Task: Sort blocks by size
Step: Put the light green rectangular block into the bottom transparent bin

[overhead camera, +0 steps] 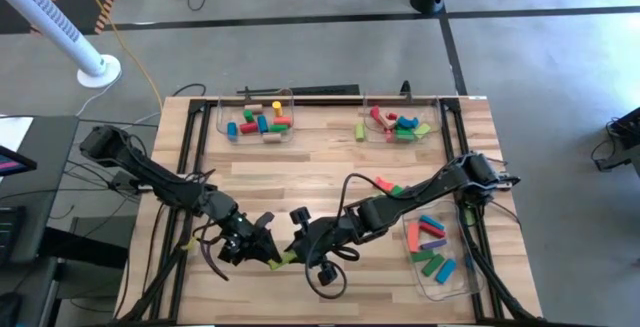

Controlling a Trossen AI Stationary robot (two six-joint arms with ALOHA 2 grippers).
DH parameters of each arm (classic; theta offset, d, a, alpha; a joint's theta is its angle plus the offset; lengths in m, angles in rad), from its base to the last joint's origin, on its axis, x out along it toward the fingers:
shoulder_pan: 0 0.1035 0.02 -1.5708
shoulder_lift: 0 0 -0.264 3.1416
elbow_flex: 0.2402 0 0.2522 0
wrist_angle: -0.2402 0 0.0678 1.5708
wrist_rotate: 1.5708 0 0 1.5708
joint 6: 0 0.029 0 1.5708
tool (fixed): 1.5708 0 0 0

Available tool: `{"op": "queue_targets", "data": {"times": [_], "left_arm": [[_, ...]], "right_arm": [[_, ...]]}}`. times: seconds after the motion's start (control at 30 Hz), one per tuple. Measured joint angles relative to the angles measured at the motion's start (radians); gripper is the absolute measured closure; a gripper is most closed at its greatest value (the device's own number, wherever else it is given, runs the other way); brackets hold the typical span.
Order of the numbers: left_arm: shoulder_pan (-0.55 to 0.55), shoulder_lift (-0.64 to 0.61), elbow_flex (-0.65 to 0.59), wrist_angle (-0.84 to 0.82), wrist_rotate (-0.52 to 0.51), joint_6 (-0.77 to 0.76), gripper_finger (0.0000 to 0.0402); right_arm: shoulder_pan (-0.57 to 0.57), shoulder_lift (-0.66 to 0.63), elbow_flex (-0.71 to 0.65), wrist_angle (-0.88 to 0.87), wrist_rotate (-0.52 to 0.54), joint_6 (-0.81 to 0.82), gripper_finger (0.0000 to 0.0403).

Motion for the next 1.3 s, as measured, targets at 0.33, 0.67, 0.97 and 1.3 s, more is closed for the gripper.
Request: {"op": "queue_targets", "data": {"times": [0.33, 0.67, 0.97, 1.3], "left_arm": [[0.0, 0.0, 0.0, -0.01, 0.001, 0.002, 0.0329], [-0.003, 0.001, -0.002, -0.026, 0.015, -0.028, 0.0344], [0.001, -0.032, -0.002, 0.026, -0.121, -0.09, 0.0346], [0.095, -0.111, -0.003, 0.127, -0.197, -0.274, 0.0346]], "right_arm": [[-0.002, 0.0, 0.0, -0.002, -0.003, 0.019, 0.0271], [0.0, -0.028, 0.0, -0.052, 0.023, 0.011, 0.0207], [0.054, -0.085, 0.001, -0.271, 0.322, 0.057, 0.0165], [0.183, -0.085, 0.0, -0.341, 0.779, 0.106, 0.0182]]}}
